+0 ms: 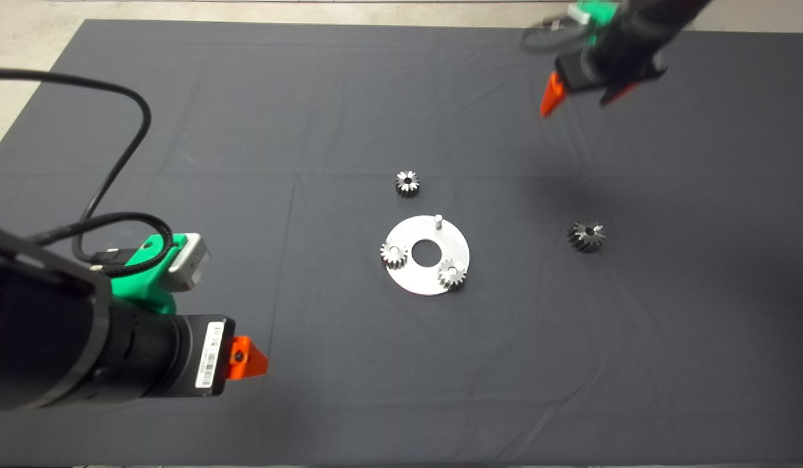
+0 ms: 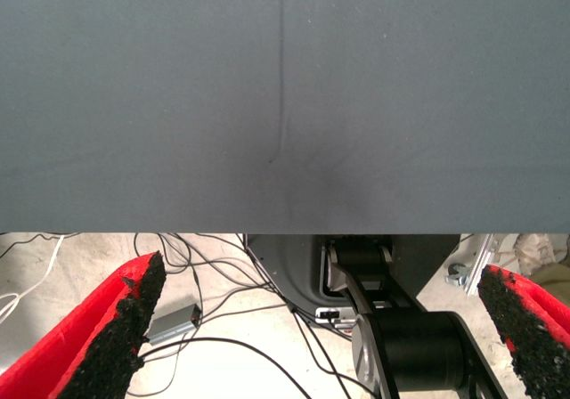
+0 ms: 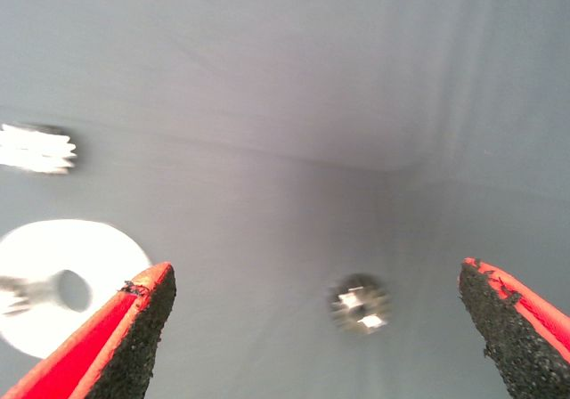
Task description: Remove an incorrectly installed larger gear and replace it with the correct smaller gear
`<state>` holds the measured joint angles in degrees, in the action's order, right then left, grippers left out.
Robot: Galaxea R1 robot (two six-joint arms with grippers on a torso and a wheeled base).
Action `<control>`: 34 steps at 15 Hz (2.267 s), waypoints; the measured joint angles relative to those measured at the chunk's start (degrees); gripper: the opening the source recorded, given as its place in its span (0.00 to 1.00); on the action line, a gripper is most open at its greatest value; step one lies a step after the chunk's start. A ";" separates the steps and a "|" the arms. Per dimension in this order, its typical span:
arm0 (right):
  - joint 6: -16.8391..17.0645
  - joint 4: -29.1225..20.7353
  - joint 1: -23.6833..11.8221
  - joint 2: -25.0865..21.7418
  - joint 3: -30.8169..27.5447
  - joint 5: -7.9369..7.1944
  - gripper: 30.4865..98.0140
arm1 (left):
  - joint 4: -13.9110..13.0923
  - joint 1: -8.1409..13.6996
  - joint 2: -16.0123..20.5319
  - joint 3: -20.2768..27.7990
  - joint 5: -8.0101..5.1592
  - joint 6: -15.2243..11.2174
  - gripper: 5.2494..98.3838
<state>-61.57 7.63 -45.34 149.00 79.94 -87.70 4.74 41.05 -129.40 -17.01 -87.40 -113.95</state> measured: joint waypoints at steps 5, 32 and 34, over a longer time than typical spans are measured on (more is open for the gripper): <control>2.14 -9.51 1.03 13.80 14.52 0.14 0.84 | 0.68 -1.56 -0.06 -0.09 0.01 -0.02 0.90; 7.30 3.29 20.07 22.88 17.89 8.43 0.87 | 2.93 -4.69 -0.11 -0.11 -0.03 -0.02 0.90; 6.07 8.57 20.07 23.06 15.63 9.10 0.87 | 3.30 -4.68 -0.07 -0.11 -0.03 -0.02 0.90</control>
<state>-55.50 16.21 -25.28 172.06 95.56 -78.60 8.05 36.38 -129.47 -17.12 -87.43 -113.97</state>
